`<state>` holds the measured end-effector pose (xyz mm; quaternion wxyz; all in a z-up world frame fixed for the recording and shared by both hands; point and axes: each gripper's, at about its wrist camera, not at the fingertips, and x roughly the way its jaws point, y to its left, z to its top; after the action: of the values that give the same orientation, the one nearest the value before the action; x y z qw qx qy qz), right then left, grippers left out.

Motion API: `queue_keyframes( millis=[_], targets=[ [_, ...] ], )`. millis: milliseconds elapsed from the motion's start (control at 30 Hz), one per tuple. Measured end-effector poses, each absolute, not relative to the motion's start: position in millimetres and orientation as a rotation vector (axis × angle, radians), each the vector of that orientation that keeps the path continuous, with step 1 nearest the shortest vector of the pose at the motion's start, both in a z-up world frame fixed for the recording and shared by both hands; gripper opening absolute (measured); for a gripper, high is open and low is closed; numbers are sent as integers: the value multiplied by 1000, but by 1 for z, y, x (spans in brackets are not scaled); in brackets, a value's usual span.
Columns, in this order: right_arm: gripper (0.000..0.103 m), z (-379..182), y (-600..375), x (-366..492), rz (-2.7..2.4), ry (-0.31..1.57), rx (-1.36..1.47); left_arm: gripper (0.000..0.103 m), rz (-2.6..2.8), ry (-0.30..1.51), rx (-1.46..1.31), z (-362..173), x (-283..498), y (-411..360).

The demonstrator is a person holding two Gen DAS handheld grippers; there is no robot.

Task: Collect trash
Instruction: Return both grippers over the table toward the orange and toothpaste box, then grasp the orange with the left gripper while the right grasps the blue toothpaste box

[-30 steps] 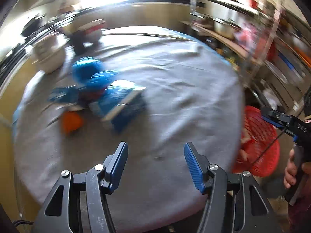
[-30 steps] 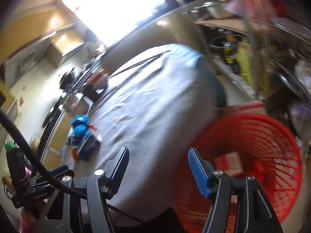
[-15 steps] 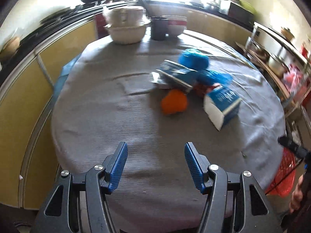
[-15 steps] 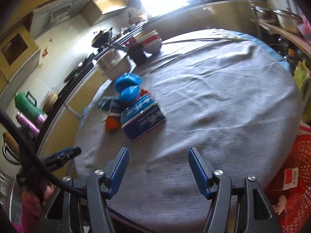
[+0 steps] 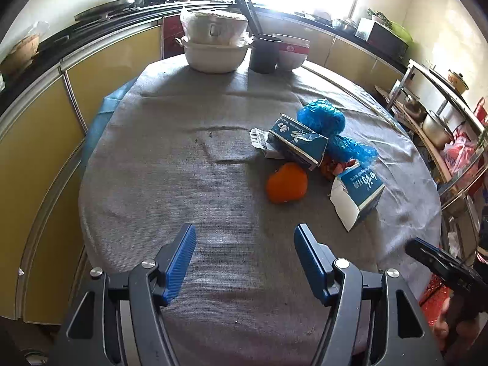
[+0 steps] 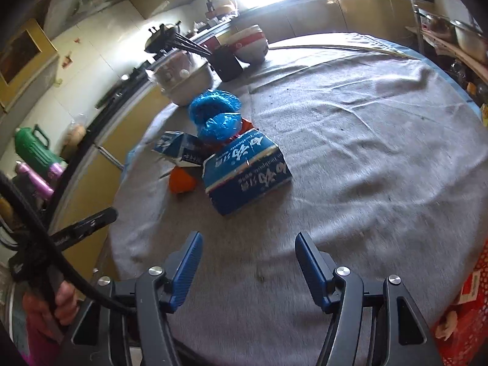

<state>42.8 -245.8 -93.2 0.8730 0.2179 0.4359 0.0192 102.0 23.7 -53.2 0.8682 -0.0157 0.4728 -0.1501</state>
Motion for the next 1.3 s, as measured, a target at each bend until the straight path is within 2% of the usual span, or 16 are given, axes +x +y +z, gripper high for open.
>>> queue_keyframes(
  millis=[433,500,600,967,1300],
  targets=[
    [66,-79,-177,118,53,776,187,68,-272,1031,-79,-69,99,45],
    [55,-80,-171,119,99,763,183,68,-270,1032,-79,-71,99,47],
    [52,-76,-166,122,157,735,179,68,-268,1042,-84,-75,99,46],
    [51,-100,-155,179,254,902,98,68,-296,1037,-60,-72,94,34],
    [51,-101,-183,145,252,994,36,68,-347,1050,-47,-74,119,23]
  ],
)
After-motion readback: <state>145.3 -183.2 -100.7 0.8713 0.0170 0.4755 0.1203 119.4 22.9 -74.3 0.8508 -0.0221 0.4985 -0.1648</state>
